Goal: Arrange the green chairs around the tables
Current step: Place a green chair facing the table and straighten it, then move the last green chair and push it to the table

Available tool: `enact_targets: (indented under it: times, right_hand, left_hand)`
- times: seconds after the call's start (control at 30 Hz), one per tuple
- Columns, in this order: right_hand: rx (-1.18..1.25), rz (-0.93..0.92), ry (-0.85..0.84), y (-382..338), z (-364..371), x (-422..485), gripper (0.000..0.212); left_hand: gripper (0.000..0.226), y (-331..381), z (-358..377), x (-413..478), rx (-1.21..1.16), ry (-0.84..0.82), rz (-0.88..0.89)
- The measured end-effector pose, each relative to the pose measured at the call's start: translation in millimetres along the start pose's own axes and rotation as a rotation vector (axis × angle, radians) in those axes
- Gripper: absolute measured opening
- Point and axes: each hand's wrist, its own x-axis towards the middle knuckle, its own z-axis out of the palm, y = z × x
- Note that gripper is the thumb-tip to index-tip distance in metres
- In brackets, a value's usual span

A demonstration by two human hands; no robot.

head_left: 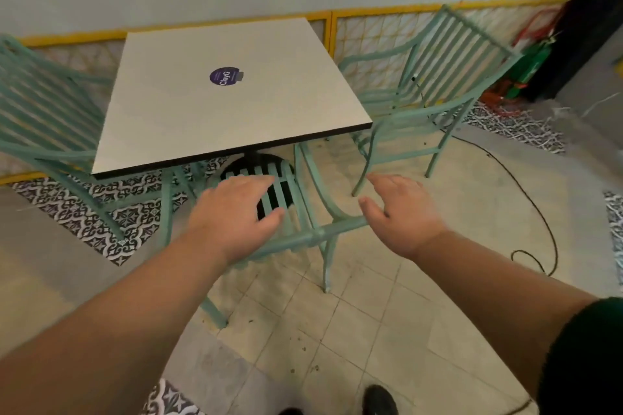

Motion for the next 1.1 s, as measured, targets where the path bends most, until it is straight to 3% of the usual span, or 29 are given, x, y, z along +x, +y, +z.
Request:
enact_targets:
  times: [0.3, 0.6, 0.9, 1.1]
  right_hand:
    - [0.014, 0.156, 0.058, 65, -67, -49, 0.077]
    - [0.056, 0.33, 0.173, 189, -123, -101, 0.07]
    - [0.02, 0.379, 0.173, 324, -174, -96, 0.065]
    - [0.024, 0.395, 0.166, 376, -183, -52, 0.065]
  left_hand:
    - [0.062, 108, -14, 33, 0.045, -0.054, 0.187]
    - [0.07, 250, -11, 92, 0.062, -0.025, 0.378]
    - [0.062, 373, 8, 162, 0.021, 0.002, 0.386]
    - [0.06, 406, 11, 221, 0.012, -0.009, 0.366]
